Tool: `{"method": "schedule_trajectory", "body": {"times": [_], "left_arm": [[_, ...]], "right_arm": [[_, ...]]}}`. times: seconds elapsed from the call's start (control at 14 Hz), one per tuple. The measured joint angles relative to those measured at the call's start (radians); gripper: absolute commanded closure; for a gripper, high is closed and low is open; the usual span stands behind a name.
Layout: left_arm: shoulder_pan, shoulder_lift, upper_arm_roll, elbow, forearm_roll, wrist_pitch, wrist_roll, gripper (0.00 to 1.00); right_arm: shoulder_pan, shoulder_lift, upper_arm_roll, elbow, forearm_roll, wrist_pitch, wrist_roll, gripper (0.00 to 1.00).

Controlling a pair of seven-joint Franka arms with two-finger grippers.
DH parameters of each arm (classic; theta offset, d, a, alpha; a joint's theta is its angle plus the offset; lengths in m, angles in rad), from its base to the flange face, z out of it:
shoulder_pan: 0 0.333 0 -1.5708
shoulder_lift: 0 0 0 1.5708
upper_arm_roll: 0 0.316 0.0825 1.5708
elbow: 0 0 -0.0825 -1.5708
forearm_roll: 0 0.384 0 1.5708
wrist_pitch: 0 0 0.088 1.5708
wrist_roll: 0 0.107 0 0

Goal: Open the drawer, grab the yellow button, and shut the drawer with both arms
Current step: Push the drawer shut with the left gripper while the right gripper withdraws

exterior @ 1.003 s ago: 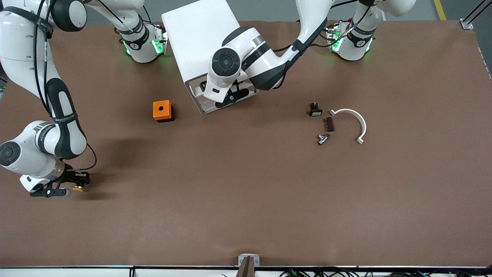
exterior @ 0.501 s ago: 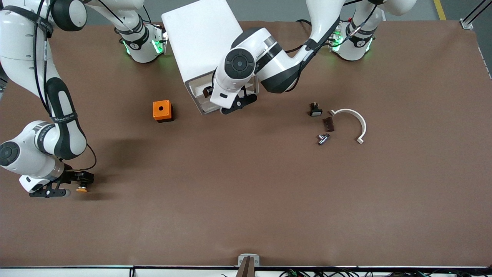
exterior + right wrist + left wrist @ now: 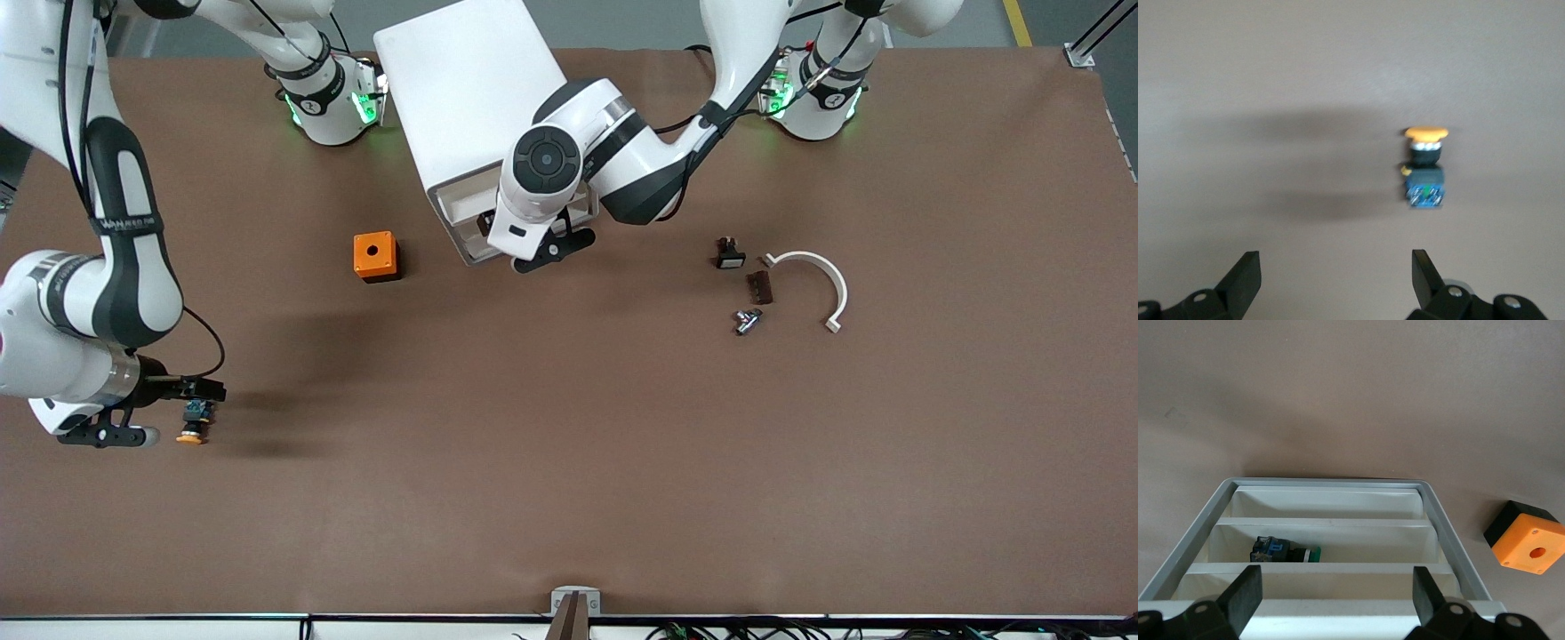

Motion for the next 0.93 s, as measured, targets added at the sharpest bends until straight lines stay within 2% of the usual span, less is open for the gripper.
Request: {"method": "schedule_trajectory", "body": {"times": [0.57, 0.93], "left_arm": [[-0.025, 0.007, -0.004, -0.001, -0.016, 0.004, -0.002, 0.01], [-0.026, 0.012, -0.004, -0.004, -0.076, 0.004, -0.002, 0.01]], "right_arm": [[0.015, -0.273, -0.010, 0.016, -0.004, -0.305, 0.034, 0.00], [0.015, -0.348, -0.011, 0.067, -0.059, -0.421, 0.034, 0.00]]}}
